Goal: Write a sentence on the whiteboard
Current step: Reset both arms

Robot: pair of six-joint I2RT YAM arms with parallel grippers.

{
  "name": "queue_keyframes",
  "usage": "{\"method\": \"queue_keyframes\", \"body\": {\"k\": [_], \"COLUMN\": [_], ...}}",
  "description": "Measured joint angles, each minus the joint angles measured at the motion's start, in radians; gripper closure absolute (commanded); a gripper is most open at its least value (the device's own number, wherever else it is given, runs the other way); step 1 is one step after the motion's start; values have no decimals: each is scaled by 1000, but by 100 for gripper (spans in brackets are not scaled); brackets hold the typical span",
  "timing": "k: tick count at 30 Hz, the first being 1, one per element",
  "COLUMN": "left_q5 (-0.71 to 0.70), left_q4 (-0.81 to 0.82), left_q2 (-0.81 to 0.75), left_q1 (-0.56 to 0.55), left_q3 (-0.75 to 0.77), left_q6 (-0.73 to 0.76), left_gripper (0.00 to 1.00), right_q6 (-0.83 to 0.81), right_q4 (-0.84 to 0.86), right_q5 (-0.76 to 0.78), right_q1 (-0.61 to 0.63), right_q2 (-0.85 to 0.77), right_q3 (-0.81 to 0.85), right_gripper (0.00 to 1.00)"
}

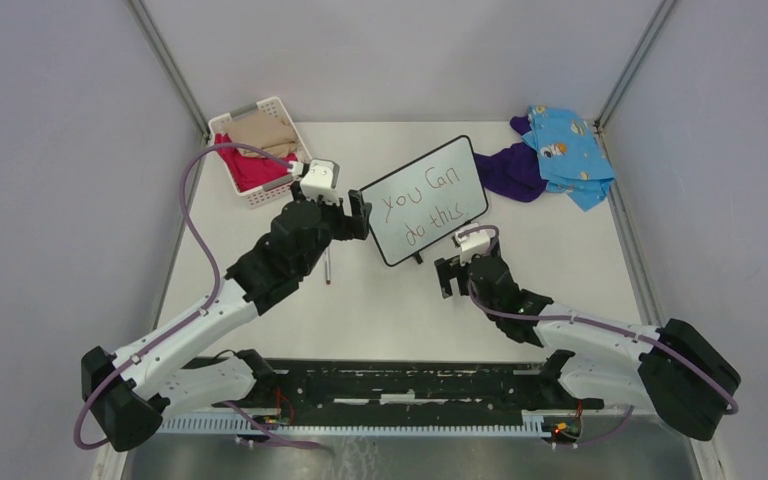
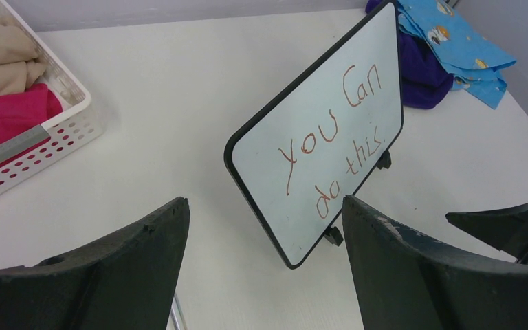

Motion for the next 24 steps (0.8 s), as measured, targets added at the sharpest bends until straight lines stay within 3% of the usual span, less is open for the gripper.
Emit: {"method": "queue_keyframes", "body": {"k": [6, 12, 24], "left_q5": [-21, -61, -100], "left_q4": [0, 0, -38], "left_q2": [0, -5, 2], "left_q1": [-10, -11, -11], "left_q3": [0, 0, 96], "left_q6": [0, -1, -3], "left_gripper": [13, 12, 11], "right_q6": [8, -62, -237], "right_q4": [24, -5, 0], "right_q5": [-26, -1, 125], "right_q1": [0, 0, 0], "right_q2": [13, -157, -369], "right_q3": [2, 33, 391], "right_gripper": [2, 2, 2]}}
